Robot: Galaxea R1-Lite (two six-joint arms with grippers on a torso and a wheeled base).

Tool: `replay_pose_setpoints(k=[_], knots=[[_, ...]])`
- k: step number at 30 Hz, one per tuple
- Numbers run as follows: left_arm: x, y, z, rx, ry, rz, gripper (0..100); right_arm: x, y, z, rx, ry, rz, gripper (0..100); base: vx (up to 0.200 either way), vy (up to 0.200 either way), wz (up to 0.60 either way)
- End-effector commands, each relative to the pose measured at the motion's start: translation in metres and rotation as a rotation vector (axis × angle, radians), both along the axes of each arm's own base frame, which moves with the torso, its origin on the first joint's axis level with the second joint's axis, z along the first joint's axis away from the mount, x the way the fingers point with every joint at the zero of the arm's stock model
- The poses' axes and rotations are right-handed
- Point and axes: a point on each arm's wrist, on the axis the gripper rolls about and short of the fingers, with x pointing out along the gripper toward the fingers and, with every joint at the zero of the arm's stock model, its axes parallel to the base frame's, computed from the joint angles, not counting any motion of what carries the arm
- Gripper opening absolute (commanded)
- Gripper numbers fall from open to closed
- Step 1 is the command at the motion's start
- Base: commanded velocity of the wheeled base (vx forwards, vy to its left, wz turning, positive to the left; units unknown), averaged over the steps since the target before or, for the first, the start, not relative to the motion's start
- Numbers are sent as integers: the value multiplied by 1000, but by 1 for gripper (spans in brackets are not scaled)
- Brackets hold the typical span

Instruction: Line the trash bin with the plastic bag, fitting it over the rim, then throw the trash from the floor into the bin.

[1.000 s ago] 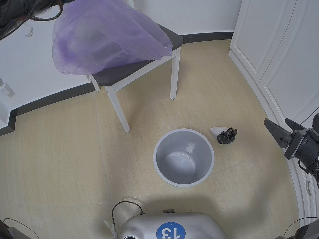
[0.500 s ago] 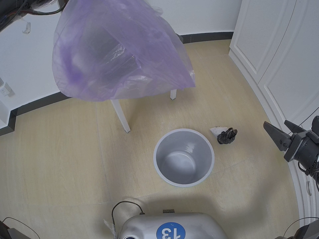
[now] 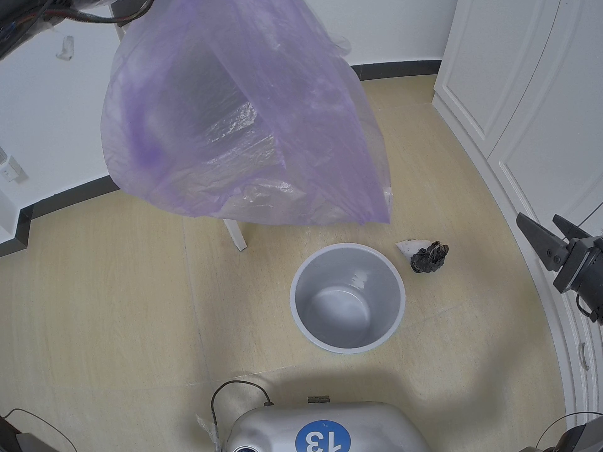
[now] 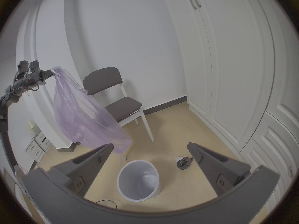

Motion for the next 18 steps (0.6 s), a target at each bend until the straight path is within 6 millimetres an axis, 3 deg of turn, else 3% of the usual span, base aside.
replay_pose_setpoints(k=[1, 12, 18], knots=[[-3, -12, -3, 16, 6, -45, 0, 1, -3, 2, 1, -4, -23, 100, 0, 0, 0], [-12, -17, -2, 38, -18, -81, 0, 10, 0, 15, -31, 13, -19, 100, 0, 0, 0], [-13, -29, 0, 14, -38, -113, 0, 19, 7, -2, -69, 95, 51, 100, 0, 0, 0]])
